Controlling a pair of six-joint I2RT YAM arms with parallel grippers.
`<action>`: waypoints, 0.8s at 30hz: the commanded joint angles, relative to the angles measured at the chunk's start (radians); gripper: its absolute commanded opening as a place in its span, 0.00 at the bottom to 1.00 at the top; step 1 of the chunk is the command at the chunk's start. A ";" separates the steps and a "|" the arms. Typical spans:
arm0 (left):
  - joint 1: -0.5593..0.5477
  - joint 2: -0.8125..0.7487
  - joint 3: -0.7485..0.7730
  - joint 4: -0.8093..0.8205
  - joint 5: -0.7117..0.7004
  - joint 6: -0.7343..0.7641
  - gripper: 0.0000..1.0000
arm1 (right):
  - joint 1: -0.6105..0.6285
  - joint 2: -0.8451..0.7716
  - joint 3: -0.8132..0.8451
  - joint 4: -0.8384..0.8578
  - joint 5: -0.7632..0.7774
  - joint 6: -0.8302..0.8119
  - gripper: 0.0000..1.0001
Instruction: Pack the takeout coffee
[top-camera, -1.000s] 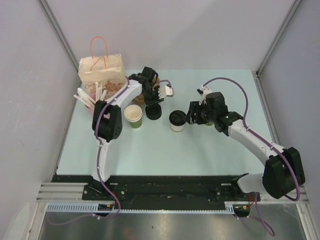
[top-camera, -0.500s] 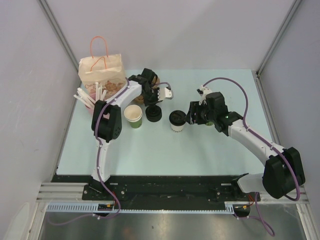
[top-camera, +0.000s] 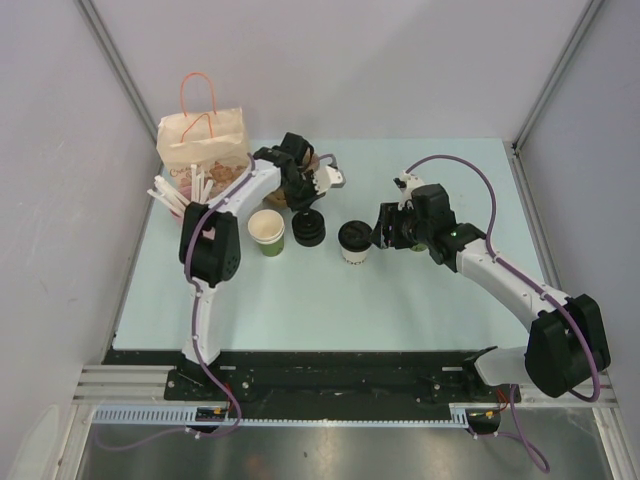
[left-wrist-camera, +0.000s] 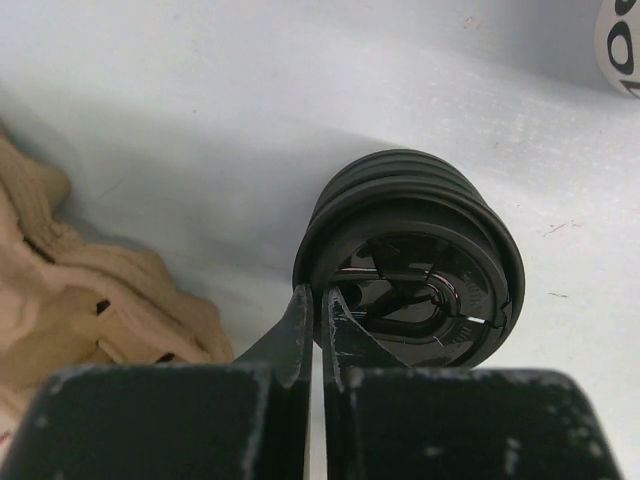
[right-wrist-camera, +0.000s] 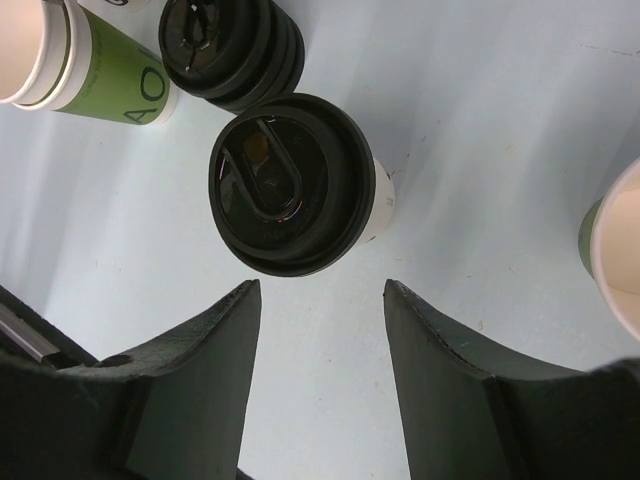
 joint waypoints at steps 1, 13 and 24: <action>0.005 -0.100 0.022 -0.014 -0.033 -0.134 0.00 | 0.010 -0.029 0.004 0.011 0.014 0.015 0.57; 0.005 -0.163 0.103 -0.014 -0.066 -0.309 0.00 | -0.011 -0.141 0.004 0.017 0.046 0.056 0.56; -0.076 -0.187 0.243 -0.015 -0.124 -0.516 0.00 | -0.307 -0.195 0.004 -0.099 0.093 0.046 0.56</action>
